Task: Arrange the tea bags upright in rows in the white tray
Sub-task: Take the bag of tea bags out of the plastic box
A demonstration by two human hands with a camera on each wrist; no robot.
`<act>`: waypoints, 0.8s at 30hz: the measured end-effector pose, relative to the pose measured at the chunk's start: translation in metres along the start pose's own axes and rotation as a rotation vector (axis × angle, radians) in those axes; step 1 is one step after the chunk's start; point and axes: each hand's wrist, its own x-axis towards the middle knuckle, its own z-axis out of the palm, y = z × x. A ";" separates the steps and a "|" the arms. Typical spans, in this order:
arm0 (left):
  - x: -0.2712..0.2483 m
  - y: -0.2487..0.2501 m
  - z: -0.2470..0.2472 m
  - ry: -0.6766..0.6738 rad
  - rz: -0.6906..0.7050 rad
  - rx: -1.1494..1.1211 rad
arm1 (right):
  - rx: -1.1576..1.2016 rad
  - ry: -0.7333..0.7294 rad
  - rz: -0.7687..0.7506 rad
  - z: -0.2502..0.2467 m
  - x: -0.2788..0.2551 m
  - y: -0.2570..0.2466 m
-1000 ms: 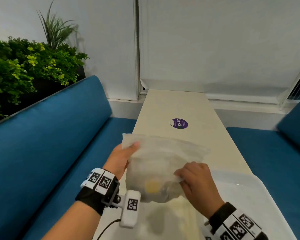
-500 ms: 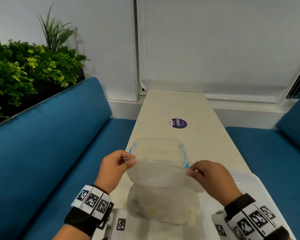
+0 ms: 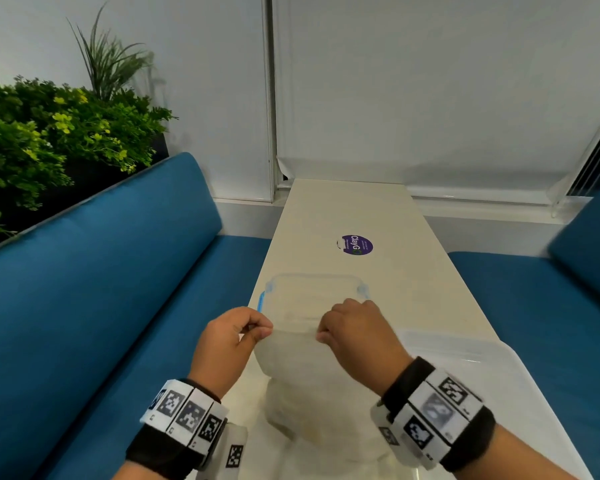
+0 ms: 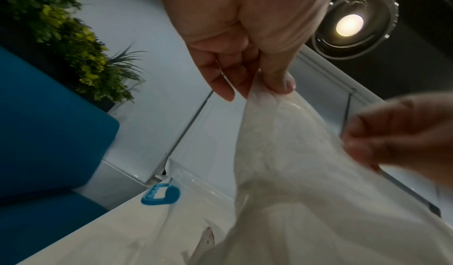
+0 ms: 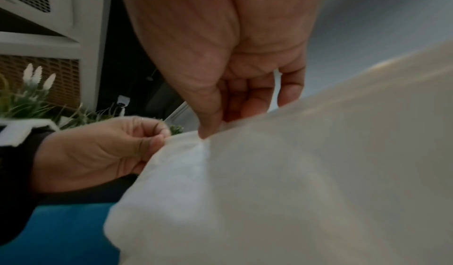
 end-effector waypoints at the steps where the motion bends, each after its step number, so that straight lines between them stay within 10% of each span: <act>1: 0.000 -0.002 -0.004 0.023 -0.018 -0.013 | -0.016 0.006 0.026 -0.003 -0.004 0.007; 14: 0.005 -0.003 -0.021 0.053 -0.072 -0.036 | 0.322 -0.090 0.466 -0.019 -0.055 0.061; 20: 0.008 0.000 -0.020 0.025 -0.138 -0.023 | 0.302 0.005 0.446 -0.020 -0.062 0.067; 24: 0.013 0.009 -0.020 -0.293 -0.219 0.066 | 0.332 0.062 0.194 -0.014 -0.069 0.062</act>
